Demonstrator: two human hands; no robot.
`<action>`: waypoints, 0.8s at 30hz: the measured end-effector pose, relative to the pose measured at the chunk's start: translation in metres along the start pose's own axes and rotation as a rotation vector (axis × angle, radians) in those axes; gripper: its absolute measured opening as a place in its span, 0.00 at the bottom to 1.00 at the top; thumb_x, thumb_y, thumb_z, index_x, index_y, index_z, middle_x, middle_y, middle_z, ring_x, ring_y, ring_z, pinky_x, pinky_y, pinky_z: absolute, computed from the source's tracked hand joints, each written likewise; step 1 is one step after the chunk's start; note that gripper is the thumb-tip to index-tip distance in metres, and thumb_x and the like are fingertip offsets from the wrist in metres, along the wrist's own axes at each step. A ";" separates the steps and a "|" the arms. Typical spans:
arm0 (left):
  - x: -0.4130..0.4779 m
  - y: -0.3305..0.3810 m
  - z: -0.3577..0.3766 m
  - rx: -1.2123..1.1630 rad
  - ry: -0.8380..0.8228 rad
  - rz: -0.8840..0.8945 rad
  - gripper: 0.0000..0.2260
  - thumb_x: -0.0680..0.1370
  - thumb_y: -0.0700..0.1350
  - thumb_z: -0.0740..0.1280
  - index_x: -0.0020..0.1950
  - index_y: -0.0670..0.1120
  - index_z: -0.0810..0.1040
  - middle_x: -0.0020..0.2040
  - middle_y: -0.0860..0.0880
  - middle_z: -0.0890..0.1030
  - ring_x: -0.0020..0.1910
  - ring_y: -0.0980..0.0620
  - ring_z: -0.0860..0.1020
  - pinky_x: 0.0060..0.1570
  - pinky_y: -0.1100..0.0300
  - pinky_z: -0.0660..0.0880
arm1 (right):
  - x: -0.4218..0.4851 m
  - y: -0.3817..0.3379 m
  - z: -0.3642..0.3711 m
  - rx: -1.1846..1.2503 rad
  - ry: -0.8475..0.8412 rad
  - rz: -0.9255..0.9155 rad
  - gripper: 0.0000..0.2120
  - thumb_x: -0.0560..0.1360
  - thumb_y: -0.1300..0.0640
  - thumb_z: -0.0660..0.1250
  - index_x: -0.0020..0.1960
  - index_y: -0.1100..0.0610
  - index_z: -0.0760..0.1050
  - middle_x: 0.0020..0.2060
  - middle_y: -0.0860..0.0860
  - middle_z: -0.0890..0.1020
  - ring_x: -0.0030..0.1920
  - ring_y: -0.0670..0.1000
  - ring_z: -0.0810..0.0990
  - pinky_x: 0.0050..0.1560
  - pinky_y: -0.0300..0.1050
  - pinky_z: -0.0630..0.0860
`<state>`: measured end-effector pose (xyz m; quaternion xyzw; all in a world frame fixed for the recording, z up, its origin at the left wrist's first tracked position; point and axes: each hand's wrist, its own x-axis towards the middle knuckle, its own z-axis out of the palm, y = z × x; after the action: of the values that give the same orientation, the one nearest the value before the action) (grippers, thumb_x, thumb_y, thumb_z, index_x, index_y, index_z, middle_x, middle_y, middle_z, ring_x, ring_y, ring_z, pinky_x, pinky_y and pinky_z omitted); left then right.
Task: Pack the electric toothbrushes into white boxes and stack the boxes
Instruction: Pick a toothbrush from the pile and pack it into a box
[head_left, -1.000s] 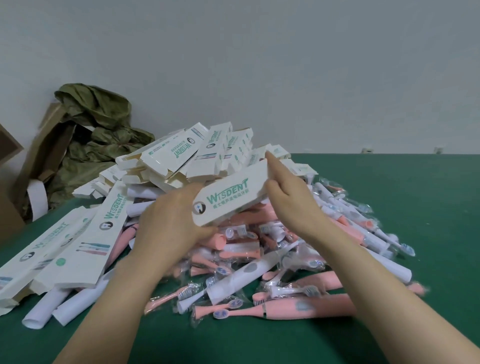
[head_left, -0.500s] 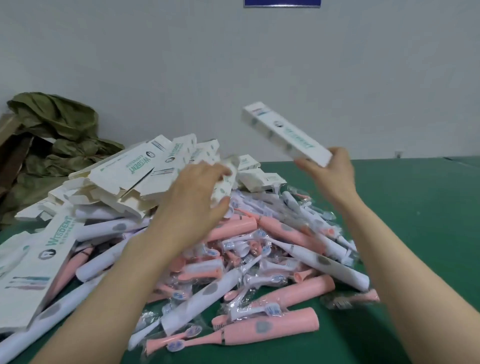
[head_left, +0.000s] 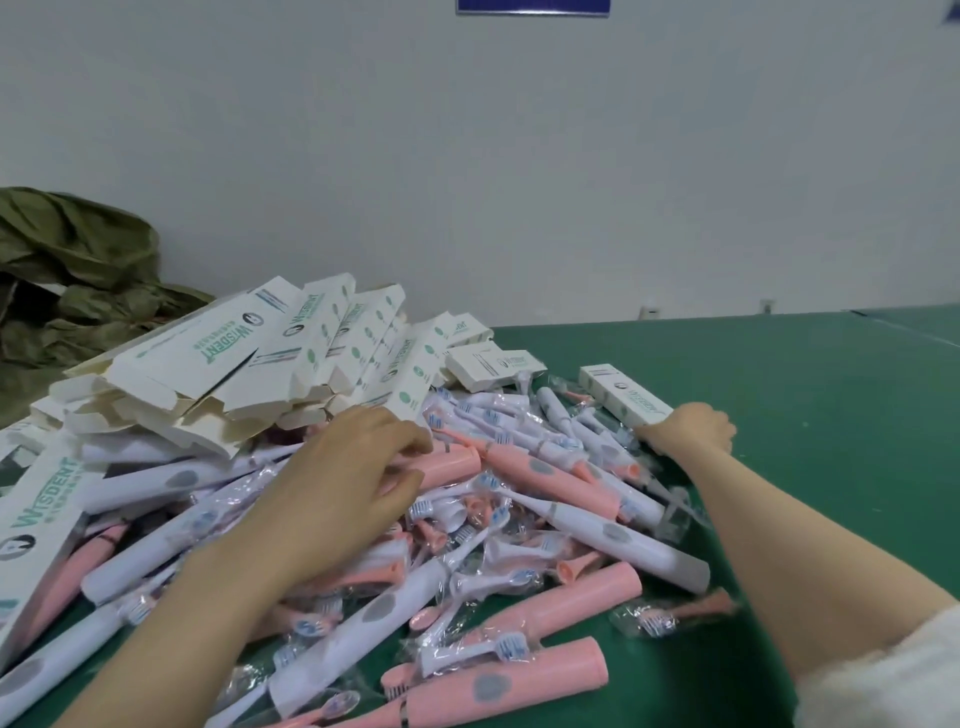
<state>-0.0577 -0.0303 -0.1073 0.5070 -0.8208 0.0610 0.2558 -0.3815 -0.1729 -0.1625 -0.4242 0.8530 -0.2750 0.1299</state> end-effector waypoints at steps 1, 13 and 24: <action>-0.001 0.000 -0.001 -0.013 -0.005 -0.001 0.09 0.76 0.48 0.65 0.55 0.51 0.79 0.49 0.56 0.77 0.49 0.57 0.71 0.49 0.60 0.67 | -0.001 0.001 0.001 -0.006 0.000 0.012 0.36 0.69 0.42 0.74 0.64 0.66 0.67 0.63 0.62 0.71 0.63 0.60 0.69 0.59 0.50 0.70; 0.066 0.018 -0.007 0.208 0.025 -0.389 0.05 0.78 0.45 0.62 0.48 0.44 0.69 0.51 0.43 0.73 0.55 0.44 0.69 0.44 0.57 0.62 | -0.012 -0.010 -0.004 0.017 0.065 -0.007 0.36 0.72 0.42 0.69 0.66 0.68 0.63 0.64 0.65 0.69 0.64 0.63 0.66 0.61 0.55 0.68; 0.048 0.029 0.008 0.072 0.285 -0.414 0.10 0.79 0.36 0.58 0.59 0.40 0.73 0.53 0.42 0.76 0.51 0.43 0.73 0.43 0.51 0.67 | -0.113 -0.093 -0.021 0.742 -0.481 -0.320 0.17 0.76 0.46 0.63 0.38 0.59 0.71 0.29 0.53 0.73 0.35 0.54 0.71 0.45 0.48 0.71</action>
<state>-0.1022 -0.0576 -0.0862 0.6592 -0.6525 0.1073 0.3580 -0.2619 -0.1208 -0.0929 -0.5270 0.5667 -0.4718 0.4225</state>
